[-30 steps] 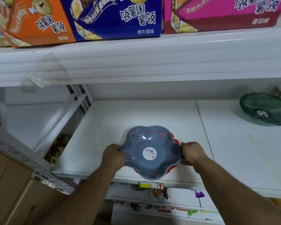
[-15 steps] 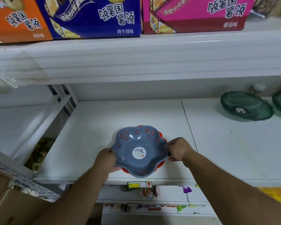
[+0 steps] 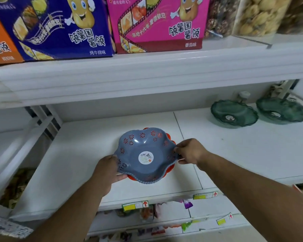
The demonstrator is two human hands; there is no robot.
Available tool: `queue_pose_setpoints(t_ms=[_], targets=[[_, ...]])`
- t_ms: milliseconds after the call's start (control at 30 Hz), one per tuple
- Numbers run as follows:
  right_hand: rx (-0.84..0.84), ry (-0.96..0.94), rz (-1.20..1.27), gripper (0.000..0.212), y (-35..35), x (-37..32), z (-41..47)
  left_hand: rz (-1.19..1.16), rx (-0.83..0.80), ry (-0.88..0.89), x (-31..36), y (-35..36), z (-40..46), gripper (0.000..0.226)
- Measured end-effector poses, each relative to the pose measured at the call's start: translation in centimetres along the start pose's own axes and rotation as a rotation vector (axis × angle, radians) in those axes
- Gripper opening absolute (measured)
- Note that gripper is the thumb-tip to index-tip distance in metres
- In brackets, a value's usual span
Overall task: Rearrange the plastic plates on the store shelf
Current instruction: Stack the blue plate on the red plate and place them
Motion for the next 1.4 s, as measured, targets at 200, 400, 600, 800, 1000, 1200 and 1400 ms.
queue_pose_setpoints(t_ms=[200,400,600,800,1000,1200,1400], targets=[[0.020,-0.003,0.075,0.018,-5.9,2.7,-1.5,-0.049,-0.037,0.018,0.1,5.4,-1.8,0.018],[0.043,-0.013,0.087,0.016,-13.0,6.6,-3.1,-0.051,-0.061,0.024,-0.8,12.7,-4.9,0.020],[0.066,-0.014,0.098,0.016,-20.2,10.4,-4.9,-0.056,-0.087,0.013,-2.4,20.0,-7.6,0.023],[0.095,0.010,0.105,0.017,-25.2,13.5,-6.8,-0.027,-0.125,0.012,-3.1,25.2,-9.8,0.026],[0.147,0.024,0.151,0.016,-29.1,16.0,-8.4,-0.032,-0.171,0.015,-2.9,29.4,-11.4,0.026],[0.145,0.023,0.201,0.017,-33.4,18.8,-9.0,-0.043,-0.169,0.001,-3.0,34.3,-13.0,0.026],[0.152,0.029,0.246,0.021,-38.7,21.9,-6.8,-0.034,-0.140,-0.047,-3.6,40.5,-13.5,0.022]])
Point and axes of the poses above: each hand's wrist, its own z-axis towards the middle knuckle, its own y-axis out of the palm, x = y × z, the point moved 3 cm from there along z, towards the middle knuckle
